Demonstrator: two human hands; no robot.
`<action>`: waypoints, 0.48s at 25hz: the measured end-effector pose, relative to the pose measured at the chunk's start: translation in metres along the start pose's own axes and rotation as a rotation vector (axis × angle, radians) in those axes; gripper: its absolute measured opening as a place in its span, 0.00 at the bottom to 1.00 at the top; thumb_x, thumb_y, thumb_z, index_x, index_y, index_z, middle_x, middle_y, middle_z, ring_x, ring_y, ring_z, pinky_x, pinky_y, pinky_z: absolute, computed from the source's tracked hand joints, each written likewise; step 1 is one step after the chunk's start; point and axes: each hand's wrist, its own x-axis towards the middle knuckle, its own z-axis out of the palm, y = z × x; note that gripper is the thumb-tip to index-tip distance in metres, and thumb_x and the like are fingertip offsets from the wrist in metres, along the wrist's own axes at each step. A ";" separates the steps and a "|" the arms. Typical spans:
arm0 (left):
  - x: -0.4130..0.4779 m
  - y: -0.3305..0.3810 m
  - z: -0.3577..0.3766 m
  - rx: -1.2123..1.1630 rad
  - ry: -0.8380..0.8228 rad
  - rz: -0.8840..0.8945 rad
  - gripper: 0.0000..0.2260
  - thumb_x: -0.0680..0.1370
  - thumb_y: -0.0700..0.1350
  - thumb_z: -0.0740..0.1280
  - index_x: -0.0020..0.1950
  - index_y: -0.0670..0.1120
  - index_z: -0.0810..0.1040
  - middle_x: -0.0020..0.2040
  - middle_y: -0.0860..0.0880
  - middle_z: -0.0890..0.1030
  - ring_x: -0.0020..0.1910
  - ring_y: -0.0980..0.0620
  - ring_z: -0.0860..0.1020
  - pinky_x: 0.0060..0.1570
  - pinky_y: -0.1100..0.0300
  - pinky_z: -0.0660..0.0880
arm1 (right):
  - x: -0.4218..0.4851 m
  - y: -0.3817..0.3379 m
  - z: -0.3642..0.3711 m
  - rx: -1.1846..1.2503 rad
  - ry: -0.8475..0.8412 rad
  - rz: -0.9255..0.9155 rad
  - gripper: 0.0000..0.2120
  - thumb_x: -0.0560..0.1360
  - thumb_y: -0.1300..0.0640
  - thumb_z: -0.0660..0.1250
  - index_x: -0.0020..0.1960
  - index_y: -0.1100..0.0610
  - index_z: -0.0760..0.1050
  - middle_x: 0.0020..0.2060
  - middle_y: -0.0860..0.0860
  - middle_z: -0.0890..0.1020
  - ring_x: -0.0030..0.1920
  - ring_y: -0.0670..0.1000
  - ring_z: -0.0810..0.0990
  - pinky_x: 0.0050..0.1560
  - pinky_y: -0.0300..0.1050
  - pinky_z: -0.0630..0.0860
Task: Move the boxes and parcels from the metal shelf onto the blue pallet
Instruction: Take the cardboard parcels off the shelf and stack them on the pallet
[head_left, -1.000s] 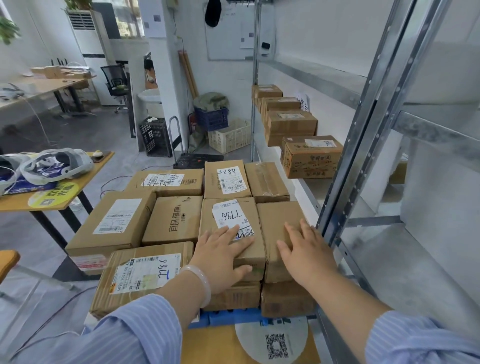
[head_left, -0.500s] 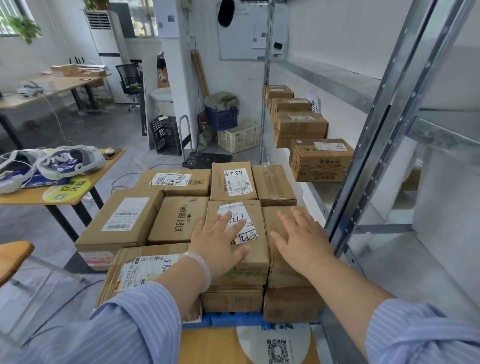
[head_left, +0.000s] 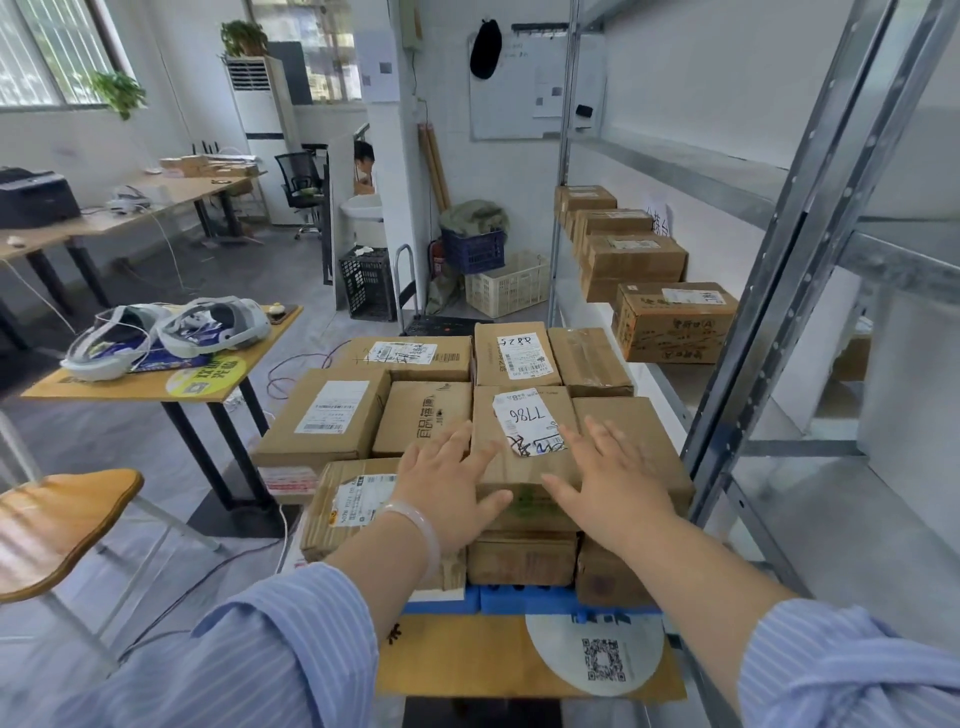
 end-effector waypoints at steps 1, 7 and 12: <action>-0.008 -0.007 0.001 -0.018 0.002 -0.004 0.30 0.76 0.67 0.51 0.76 0.62 0.49 0.79 0.50 0.49 0.77 0.47 0.48 0.73 0.44 0.47 | -0.007 -0.009 0.004 0.006 0.009 -0.002 0.34 0.75 0.31 0.48 0.77 0.42 0.47 0.78 0.50 0.48 0.77 0.52 0.42 0.75 0.57 0.42; -0.083 -0.078 0.027 -0.048 -0.040 -0.098 0.31 0.76 0.68 0.51 0.77 0.62 0.48 0.79 0.52 0.46 0.77 0.48 0.46 0.74 0.46 0.45 | -0.058 -0.094 0.050 -0.008 -0.029 -0.166 0.33 0.77 0.35 0.52 0.78 0.43 0.45 0.78 0.49 0.47 0.77 0.50 0.41 0.75 0.54 0.38; -0.127 -0.125 0.044 -0.068 -0.052 -0.115 0.29 0.76 0.67 0.53 0.75 0.65 0.48 0.79 0.52 0.47 0.77 0.48 0.46 0.73 0.42 0.49 | -0.076 -0.134 0.075 -0.039 -0.093 -0.172 0.34 0.78 0.37 0.51 0.78 0.45 0.40 0.78 0.47 0.42 0.77 0.49 0.39 0.74 0.53 0.37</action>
